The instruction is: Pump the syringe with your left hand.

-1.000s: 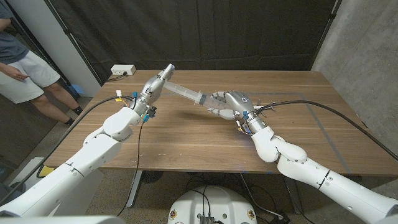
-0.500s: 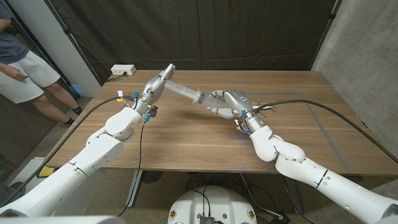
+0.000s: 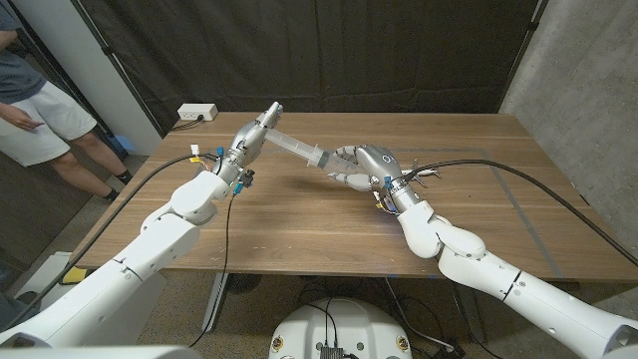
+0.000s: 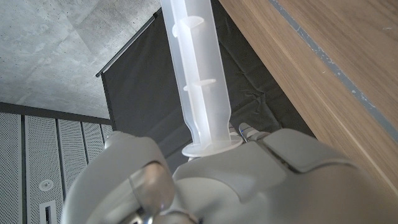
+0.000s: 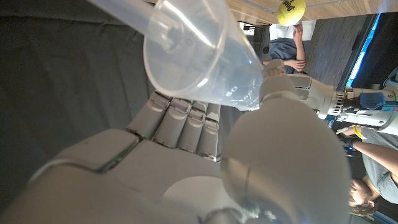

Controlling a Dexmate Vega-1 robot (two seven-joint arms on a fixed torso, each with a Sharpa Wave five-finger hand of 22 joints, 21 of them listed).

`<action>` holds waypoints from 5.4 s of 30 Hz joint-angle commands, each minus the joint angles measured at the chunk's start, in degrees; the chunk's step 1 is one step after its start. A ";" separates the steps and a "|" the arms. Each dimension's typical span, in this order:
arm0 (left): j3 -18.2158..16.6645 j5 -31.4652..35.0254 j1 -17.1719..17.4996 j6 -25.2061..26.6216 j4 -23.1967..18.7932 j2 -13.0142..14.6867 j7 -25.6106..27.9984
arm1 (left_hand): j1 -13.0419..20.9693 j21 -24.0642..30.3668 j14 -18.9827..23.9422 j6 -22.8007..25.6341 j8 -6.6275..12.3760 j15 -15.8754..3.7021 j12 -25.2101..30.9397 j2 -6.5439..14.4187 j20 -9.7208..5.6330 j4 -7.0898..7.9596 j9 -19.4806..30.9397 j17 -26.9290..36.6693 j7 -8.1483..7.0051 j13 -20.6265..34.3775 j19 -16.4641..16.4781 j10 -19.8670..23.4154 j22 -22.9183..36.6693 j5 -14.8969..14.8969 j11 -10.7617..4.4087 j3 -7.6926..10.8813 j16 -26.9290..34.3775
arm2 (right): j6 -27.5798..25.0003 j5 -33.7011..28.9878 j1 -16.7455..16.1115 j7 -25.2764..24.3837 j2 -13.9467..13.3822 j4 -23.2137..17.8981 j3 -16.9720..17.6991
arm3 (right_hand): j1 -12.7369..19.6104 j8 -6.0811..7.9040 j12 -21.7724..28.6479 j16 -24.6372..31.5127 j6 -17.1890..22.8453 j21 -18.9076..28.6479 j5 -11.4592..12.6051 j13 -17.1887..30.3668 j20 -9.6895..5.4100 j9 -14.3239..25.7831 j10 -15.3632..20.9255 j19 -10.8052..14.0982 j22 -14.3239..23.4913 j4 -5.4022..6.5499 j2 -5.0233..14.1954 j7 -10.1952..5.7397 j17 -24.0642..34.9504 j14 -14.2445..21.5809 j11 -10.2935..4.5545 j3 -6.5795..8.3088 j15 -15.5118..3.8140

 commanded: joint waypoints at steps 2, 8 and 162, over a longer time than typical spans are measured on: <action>0.46 0.13 -0.45 0.05 0.30 -0.48 -0.40 | 0.56 0.03 -0.41 -0.36 -0.02 -0.03 -0.19 -0.12 0.05 0.06 0.30 0.23 -0.02 0.12 -0.35 -0.25 0.30 -0.11 -0.15 -0.40 0.00 | -0.33 0.00 0.71 0.34 0.71 0.21 -0.30 | 11.00 -0.23 -0.12 -0.29 8.42 0.70 0.24 0.10 -5.88 0.31 4.73 -0.41 0.16 1.54 11.37 -8.09 0.22 1.13 -4.48 1.27 -3.43; 0.68 0.50 -0.79 0.19 0.39 -0.61 -0.33 | 0.58 0.04 -0.39 -0.27 0.02 -0.01 -0.19 -0.12 0.06 0.06 0.30 0.23 -0.03 0.12 -0.38 -0.29 0.30 -0.13 -0.04 -0.42 0.03 | -0.51 0.07 0.98 0.13 1.07 0.57 -0.38 | 11.08 -0.42 -0.19 -0.36 8.55 1.09 0.24 0.12 -5.88 0.40 4.99 -0.57 0.11 1.55 11.32 -7.96 0.24 1.19 -4.38 1.18 -3.45; 3.31 2.46 -1.79 2.68 -0.72 -1.74 -0.80 | 0.77 0.04 -1.05 -0.50 0.03 0.01 -0.08 0.11 0.63 0.42 0.31 0.21 -0.23 0.13 -2.38 -0.76 0.36 -0.50 -0.23 -0.92 0.12 | -3.91 3.18 1.20 -1.67 2.49 0.78 0.56 | 11.51 -3.68 -2.13 -1.07 11.56 8.56 0.35 0.30 -5.86 1.57 7.12 -3.54 -2.42 1.95 11.04 -8.43 0.33 2.58 -4.29 -0.39 -3.30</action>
